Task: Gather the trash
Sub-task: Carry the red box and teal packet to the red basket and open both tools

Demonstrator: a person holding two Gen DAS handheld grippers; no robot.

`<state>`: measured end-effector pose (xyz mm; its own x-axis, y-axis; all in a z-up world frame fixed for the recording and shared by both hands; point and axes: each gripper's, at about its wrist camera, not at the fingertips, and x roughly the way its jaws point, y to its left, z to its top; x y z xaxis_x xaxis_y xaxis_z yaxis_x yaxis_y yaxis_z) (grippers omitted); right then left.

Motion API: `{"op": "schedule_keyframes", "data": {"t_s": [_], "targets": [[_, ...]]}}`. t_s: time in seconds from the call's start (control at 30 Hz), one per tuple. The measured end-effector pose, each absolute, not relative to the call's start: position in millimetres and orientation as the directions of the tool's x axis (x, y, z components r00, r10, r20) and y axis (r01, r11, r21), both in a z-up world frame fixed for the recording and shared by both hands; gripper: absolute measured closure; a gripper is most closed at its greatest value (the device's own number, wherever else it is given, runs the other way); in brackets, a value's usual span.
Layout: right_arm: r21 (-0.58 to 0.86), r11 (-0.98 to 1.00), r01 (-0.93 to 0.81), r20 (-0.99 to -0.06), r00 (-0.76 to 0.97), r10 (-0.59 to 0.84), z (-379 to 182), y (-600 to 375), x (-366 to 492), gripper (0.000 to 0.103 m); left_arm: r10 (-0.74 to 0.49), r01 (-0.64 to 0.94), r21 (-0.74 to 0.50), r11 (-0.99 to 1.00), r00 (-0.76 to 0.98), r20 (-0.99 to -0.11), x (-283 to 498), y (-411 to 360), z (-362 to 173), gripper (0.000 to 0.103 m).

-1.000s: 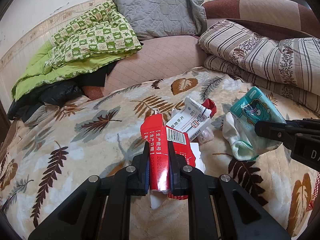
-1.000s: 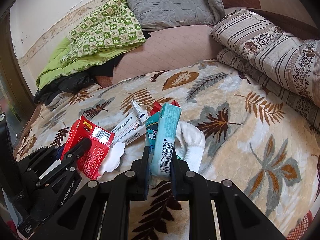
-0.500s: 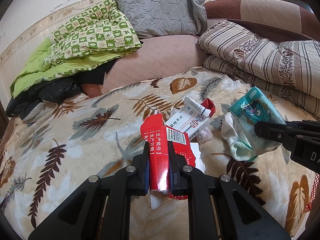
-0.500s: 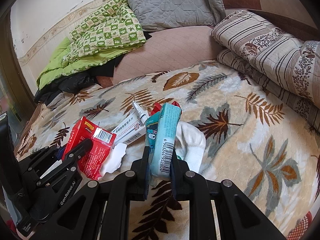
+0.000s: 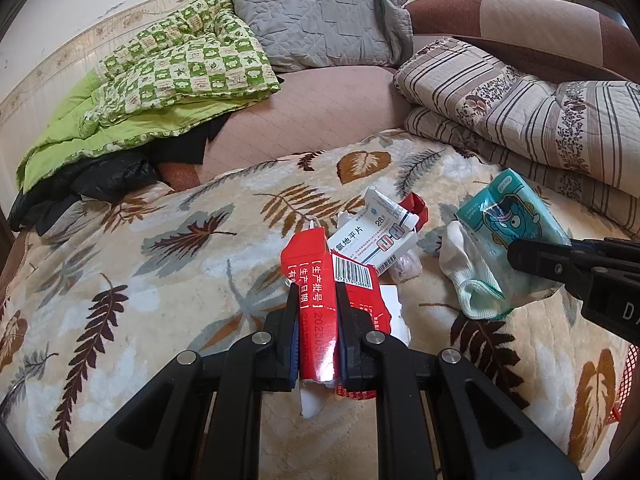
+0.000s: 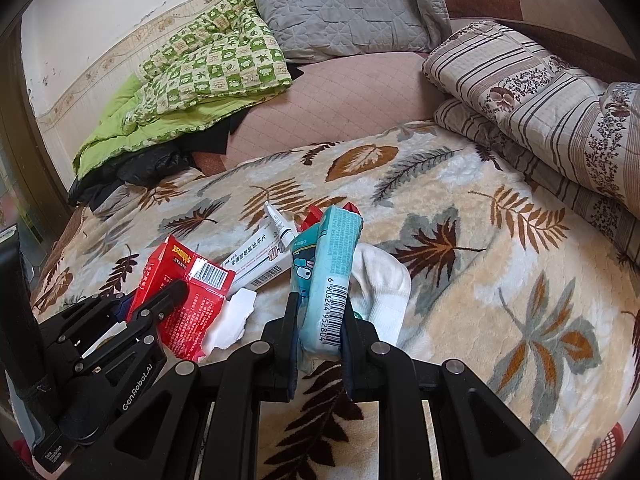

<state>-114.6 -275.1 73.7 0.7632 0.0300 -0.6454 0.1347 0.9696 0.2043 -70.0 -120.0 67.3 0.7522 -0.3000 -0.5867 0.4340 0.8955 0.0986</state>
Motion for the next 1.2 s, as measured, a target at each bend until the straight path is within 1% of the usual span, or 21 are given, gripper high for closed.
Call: {"op": "schedule_keyframes", "data": {"t_s": [0.37,0.5,0.63,0.73,0.83,0.93,1.03,1.2], "targets": [[0.203,0.968,0.145,-0.639,0.769,0.019,75,-279,-118,0.085,-0.315,0.447,0.089,0.890,0.744,-0.589,-77,-119,67,0.089],[0.237,0.956,0.170,-0.628,0.778,0.017,80,-288,-129,0.085,-0.330,0.455,0.075,0.887,0.740,-0.586,-87,-116,71,0.089],[0.261,0.946,0.195,-0.613,0.790,0.006,89,-293,-151,0.085,-0.369,0.478,0.041,0.877,0.727,-0.579,-102,-115,81,0.089],[0.258,0.942,0.216,-0.588,0.808,-0.024,101,-301,-180,0.085,-0.412,0.515,0.021,0.857,0.710,-0.571,-122,-121,89,0.089],[0.293,0.921,0.257,-0.560,0.827,-0.053,108,-318,-218,0.085,-0.461,0.568,0.017,0.823,0.684,-0.565,-148,-137,95,0.089],[0.348,0.880,0.324,-0.553,0.829,-0.086,105,-344,-265,0.085,-0.527,0.643,-0.002,0.766,0.626,-0.574,-173,-159,99,0.089],[0.396,0.836,0.381,-0.560,0.821,-0.109,102,-376,-313,0.085,-0.592,0.720,-0.027,0.694,0.549,-0.590,-199,-191,101,0.089],[0.363,0.766,0.530,-0.603,0.761,-0.240,89,-427,-393,0.085,-0.664,0.822,-0.038,0.568,0.431,-0.610,-244,-249,97,0.089]]}}
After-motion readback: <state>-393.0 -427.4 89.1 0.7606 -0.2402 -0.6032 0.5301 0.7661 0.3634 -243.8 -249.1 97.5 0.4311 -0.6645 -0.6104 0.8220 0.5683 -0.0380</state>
